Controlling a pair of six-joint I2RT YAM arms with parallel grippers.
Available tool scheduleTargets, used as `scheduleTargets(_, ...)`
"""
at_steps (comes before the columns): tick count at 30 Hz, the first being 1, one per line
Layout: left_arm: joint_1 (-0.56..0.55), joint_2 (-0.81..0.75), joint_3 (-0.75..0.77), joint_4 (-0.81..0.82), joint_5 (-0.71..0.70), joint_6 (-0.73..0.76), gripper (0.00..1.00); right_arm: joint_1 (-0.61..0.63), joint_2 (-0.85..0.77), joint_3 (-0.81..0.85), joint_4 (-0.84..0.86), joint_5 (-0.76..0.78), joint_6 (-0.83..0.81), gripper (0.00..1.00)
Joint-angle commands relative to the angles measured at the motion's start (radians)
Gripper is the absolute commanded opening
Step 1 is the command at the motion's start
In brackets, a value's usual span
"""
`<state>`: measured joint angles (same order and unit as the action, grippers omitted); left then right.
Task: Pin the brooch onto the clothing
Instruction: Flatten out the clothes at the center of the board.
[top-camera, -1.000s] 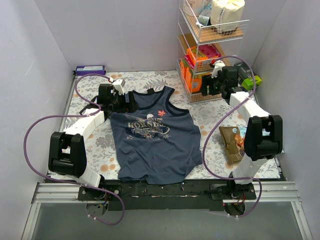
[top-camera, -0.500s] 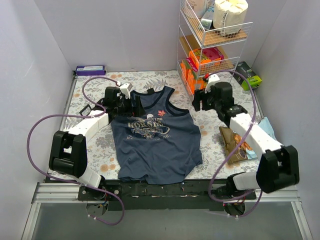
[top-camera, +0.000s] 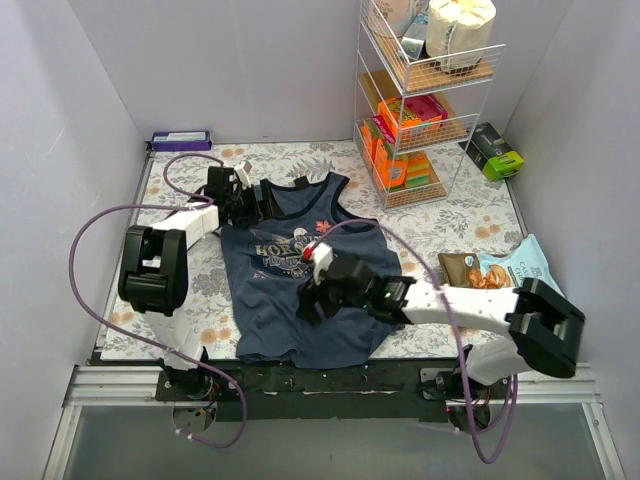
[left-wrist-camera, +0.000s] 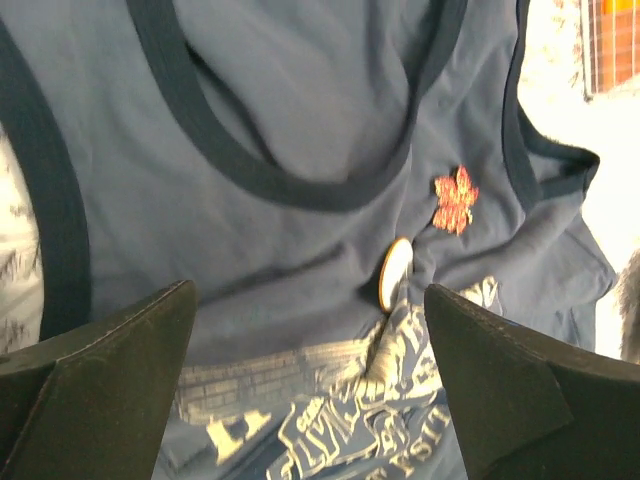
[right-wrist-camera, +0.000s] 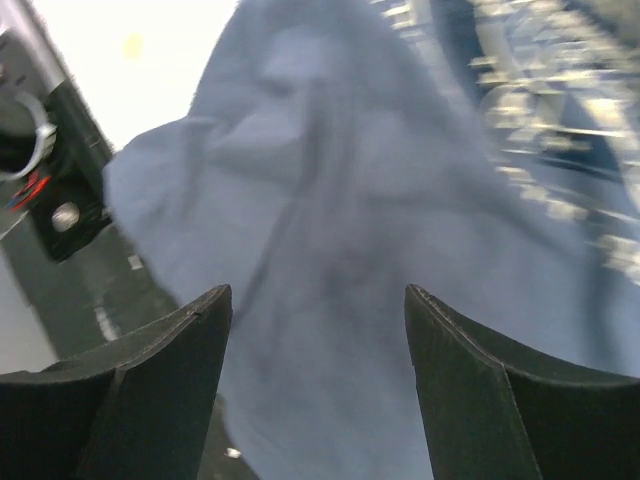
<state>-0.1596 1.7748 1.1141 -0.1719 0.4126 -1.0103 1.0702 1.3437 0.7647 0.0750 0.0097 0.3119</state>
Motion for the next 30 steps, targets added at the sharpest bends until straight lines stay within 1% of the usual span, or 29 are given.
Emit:
scheduleTargets(1, -0.001, 0.080, 0.145, 0.029, 0.040, -0.020, 0.95, 0.140, 0.132, 0.097, 0.163, -0.059, 0.072, 0.77)
scheduleTargets(3, -0.001, 0.147, 0.182, 0.011, 0.043, -0.017, 0.93, 0.175, 0.202, 0.128, 0.221, -0.106, 0.078, 0.77)
scheduleTargets(6, -0.001, 0.199, 0.223, 0.020, 0.071, -0.025, 0.90, 0.221, 0.290, 0.208, 0.230, -0.105, 0.043, 0.77)
scheduleTargets(11, 0.006, 0.325, 0.289, 0.028, 0.100, -0.053, 0.90, 0.238, 0.423, 0.289, 0.259, -0.149, 0.027, 0.77)
scheduleTargets(15, 0.017, 0.400, 0.351, 0.031, 0.112, -0.079, 0.90, 0.260, 0.498, 0.338, 0.244, -0.154, 0.012, 0.77)
scheduleTargets(20, 0.038, 0.491, 0.430, 0.014, 0.115, -0.102, 0.90, 0.281, 0.581, 0.381, 0.201, -0.111, 0.006, 0.76)
scheduleTargets(23, 0.046, 0.554, 0.487, 0.006, 0.123, -0.105, 0.90, 0.284, 0.617, 0.404, 0.166, -0.068, 0.015, 0.71)
scheduleTargets(26, 0.057, 0.609, 0.542, 0.002, 0.138, -0.117, 0.90, 0.286, 0.644, 0.432, 0.141, -0.054, 0.016, 0.53)
scheduleTargets(27, 0.058, 0.632, 0.555, 0.002, 0.138, -0.119, 0.90, 0.284, 0.650, 0.441, 0.135, -0.063, 0.018, 0.39)
scheduleTargets(29, 0.061, 0.649, 0.593, 0.000, 0.138, -0.120, 0.89, 0.284, 0.666, 0.470, 0.131, -0.091, 0.015, 0.22)
scheduleTargets(30, 0.063, 0.661, 0.605, -0.001, 0.138, -0.122, 0.89, 0.284, 0.670, 0.479, 0.137, -0.137, 0.010, 0.12)
